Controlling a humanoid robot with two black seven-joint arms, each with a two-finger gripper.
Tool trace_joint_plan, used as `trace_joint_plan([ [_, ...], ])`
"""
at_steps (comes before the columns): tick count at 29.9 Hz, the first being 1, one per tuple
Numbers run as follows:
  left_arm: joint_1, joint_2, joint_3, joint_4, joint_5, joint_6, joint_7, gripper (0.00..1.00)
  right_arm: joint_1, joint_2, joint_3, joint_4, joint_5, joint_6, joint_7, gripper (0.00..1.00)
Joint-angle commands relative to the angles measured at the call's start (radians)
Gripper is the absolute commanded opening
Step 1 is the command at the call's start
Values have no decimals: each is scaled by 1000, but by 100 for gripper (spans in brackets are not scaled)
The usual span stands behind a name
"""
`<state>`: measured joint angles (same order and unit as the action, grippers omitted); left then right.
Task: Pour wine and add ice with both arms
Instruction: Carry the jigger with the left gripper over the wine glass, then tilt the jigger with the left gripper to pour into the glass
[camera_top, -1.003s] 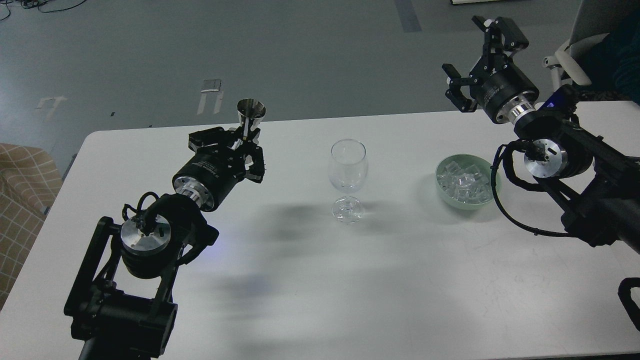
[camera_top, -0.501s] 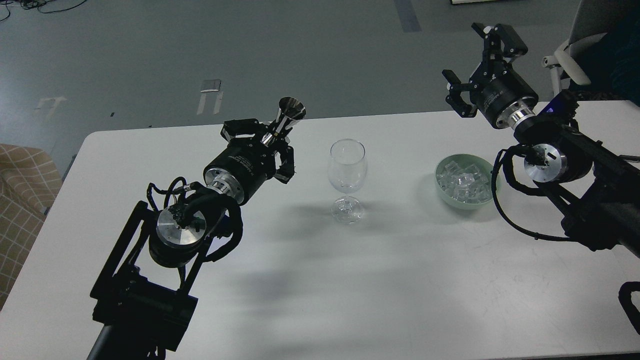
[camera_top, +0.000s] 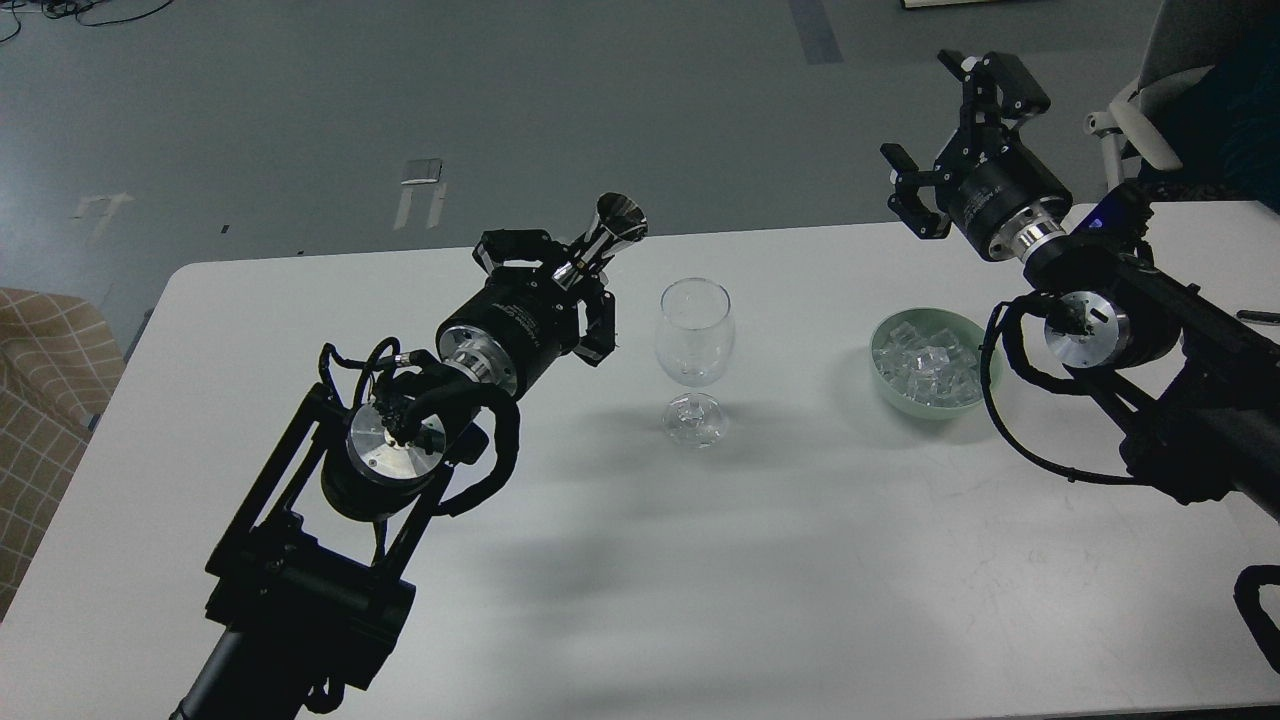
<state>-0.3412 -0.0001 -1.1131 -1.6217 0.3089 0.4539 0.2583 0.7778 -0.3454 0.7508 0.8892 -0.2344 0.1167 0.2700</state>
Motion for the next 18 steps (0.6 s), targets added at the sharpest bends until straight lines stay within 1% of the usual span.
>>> trace_joint_plan([
  [1, -1, 0, 22, 0, 45, 0, -2, 11, -3, -1, 1, -1, 0, 0, 1, 100],
  [18, -22, 0, 95, 2, 190, -1, 1, 12, -5, 3, 1, -3, 0, 0, 1, 100],
])
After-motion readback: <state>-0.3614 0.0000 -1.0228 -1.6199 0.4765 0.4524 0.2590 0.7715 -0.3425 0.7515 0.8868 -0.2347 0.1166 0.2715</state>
